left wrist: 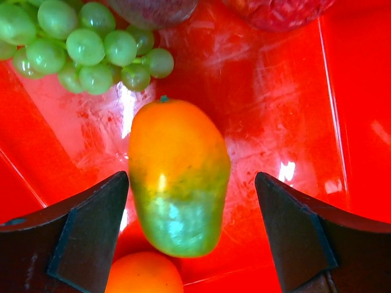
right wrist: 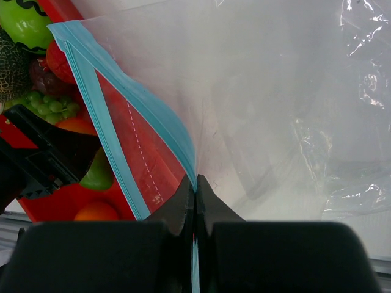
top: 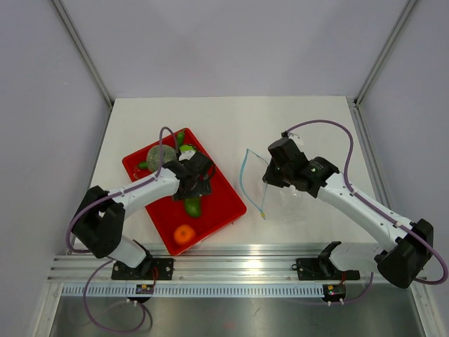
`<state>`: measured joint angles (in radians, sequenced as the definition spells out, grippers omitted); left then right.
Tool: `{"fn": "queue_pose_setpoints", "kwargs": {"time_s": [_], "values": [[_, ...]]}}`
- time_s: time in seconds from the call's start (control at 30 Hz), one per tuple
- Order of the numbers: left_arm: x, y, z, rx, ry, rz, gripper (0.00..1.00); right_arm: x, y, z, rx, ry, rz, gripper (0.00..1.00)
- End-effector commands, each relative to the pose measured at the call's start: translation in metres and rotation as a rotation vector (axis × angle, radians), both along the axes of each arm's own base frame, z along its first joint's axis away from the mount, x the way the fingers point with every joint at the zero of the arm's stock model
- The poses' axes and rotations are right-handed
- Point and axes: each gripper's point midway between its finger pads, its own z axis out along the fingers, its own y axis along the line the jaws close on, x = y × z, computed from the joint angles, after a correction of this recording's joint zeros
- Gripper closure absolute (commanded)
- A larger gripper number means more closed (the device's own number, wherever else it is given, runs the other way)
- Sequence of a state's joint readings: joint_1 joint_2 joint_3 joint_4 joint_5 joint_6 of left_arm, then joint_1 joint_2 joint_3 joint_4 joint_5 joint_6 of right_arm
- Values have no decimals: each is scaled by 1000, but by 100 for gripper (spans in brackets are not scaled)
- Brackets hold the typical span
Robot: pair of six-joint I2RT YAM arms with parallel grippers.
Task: Place the food in the zip-top bag and seal the zipper
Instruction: Pick up the fake fruit from the bin.
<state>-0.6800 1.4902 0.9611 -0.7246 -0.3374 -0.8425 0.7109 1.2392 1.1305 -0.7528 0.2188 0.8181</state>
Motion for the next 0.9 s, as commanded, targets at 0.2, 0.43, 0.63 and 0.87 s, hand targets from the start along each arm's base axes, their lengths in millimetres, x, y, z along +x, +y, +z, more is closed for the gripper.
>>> {"fn": "queue_pose_setpoints", "kwargs": {"time_s": [0.2, 0.43, 0.63, 0.87], "values": [[19, 3, -1, 54, -21, 15, 15, -10, -9, 6, 19, -23, -30, 100], [22, 3, -1, 60, -25, 0, 42, -12, -9, 2, 29, -10, -34, 100], [30, -2, 45, -5, -146, -67, 60, -12, -4, 3, 35, -4, -11, 100], [44, -3, 131, -116, -376, -119, 66, 1, 22, 9, 85, -19, 30, 100]]}}
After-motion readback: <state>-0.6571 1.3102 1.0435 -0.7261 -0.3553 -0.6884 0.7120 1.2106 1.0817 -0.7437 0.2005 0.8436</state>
